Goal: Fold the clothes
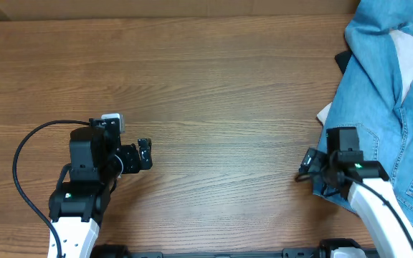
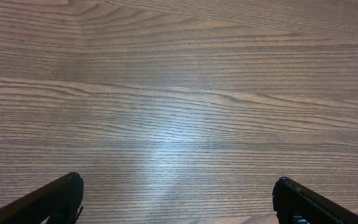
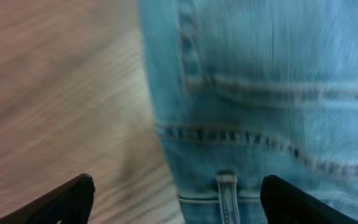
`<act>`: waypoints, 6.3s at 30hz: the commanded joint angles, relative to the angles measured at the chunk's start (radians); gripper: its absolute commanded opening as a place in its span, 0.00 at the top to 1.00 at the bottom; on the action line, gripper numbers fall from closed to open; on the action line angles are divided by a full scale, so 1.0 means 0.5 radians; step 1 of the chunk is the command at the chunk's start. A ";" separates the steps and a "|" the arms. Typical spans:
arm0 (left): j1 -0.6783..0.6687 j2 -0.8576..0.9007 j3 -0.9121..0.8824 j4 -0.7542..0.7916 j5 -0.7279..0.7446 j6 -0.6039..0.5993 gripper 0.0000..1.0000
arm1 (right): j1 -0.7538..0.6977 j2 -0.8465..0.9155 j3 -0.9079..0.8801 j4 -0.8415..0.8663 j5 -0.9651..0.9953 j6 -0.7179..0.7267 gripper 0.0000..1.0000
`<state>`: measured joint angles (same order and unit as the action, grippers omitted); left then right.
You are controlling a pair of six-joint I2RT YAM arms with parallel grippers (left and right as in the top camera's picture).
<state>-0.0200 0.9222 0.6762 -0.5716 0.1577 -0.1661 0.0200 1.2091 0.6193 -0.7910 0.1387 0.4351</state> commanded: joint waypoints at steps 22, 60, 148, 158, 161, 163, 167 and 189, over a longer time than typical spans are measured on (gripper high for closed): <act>-0.013 0.001 0.056 0.035 0.038 -0.028 0.00 | -0.008 0.425 0.167 -0.043 0.043 0.184 0.88; -0.013 0.001 0.056 0.114 0.040 -0.031 0.00 | 1.455 0.632 1.438 0.465 -0.549 -0.706 0.93; -1.936 1.122 0.497 0.059 -0.103 0.691 0.00 | -0.179 -0.089 1.447 -0.851 -0.054 0.120 0.00; -1.784 1.555 0.610 0.039 -0.106 0.761 0.00 | -0.179 -0.089 1.447 -0.852 -0.054 0.119 0.00; -1.784 1.633 0.633 0.049 -0.128 0.826 0.00 | -0.179 -0.089 1.447 -0.851 -0.054 0.119 0.00; -1.784 1.660 0.643 0.053 -0.127 0.845 0.04 | -0.179 -0.089 1.447 -0.851 -0.054 0.118 0.00; -1.764 1.682 0.643 0.053 -0.127 0.849 0.36 | -0.179 -0.089 1.447 -0.853 -0.054 0.118 0.00; -1.296 1.711 0.642 0.165 -0.154 0.315 0.48 | -0.179 -0.089 1.447 -0.861 -0.054 0.111 0.00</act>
<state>-0.7136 1.7527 0.9771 -0.4992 0.0875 0.0574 -0.0647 1.1683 1.3220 -1.2228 0.1085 0.4934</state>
